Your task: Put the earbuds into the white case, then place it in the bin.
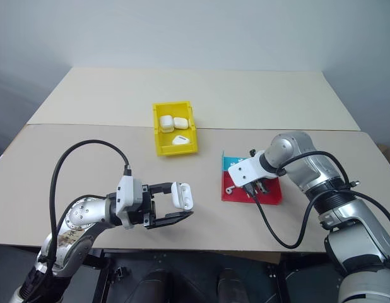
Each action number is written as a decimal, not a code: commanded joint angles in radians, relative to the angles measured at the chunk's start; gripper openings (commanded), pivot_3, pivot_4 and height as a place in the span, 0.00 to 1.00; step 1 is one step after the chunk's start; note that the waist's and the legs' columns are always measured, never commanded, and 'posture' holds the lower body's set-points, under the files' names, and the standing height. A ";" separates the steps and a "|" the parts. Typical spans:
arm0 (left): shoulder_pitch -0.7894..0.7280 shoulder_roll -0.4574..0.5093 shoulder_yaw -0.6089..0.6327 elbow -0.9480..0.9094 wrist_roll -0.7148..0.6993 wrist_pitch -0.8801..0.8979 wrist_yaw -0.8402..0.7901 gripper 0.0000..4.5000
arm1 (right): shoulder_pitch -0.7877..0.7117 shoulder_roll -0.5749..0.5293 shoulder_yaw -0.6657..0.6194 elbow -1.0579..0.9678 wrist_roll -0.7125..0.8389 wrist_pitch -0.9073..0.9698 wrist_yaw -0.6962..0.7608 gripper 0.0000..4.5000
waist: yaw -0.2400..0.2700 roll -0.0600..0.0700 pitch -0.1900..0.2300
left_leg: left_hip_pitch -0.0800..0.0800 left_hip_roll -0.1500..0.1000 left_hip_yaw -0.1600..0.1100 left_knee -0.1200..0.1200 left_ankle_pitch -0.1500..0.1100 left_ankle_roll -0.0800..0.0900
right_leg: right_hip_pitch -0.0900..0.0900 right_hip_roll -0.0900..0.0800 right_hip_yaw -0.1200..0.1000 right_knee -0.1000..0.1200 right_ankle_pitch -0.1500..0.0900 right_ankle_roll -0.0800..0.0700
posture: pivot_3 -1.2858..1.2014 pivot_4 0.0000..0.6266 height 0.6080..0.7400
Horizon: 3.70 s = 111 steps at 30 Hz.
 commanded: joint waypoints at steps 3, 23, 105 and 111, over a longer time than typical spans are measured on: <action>-0.013 -0.011 0.025 -0.034 -0.042 -0.015 -0.006 0.61 | 0.019 -0.028 -0.136 -0.149 0.138 0.172 0.039 0.19 | 0.001 0.000 0.000 | 0.000 0.000 0.000 0.000 0.000 0.000 | 0.000 0.000 0.000 0.000 0.000 0.000 | 0.52 0.24 1.00; -0.272 -0.068 -0.024 0.118 -0.191 0.012 -0.273 0.61 | 0.535 0.359 -0.984 -1.075 1.280 0.745 -0.607 0.19 | 0.001 0.000 0.000 | -0.001 0.000 -0.001 -0.001 0.000 0.000 | 0.001 0.000 -0.001 0.000 0.000 0.000 | 0.52 0.24 1.00; -0.069 0.097 0.127 0.122 -0.135 -0.061 -0.326 0.61 | 0.154 -0.284 -0.414 -0.436 0.704 0.535 -0.206 0.67 | -0.005 0.001 0.001 | 0.000 0.001 0.000 -0.004 0.000 0.000 | -0.001 0.001 0.000 -0.002 -0.001 -0.001 | 0.52 0.24 1.00; -0.059 0.037 0.125 0.069 -0.157 -0.031 -0.244 0.61 | -0.249 -0.120 -0.050 -0.019 0.342 0.534 -0.083 0.67 | -0.016 0.001 0.001 | -0.002 0.001 0.001 -0.004 0.000 0.000 | -0.003 0.000 0.000 -0.002 -0.001 -0.001 | 0.52 0.24 1.00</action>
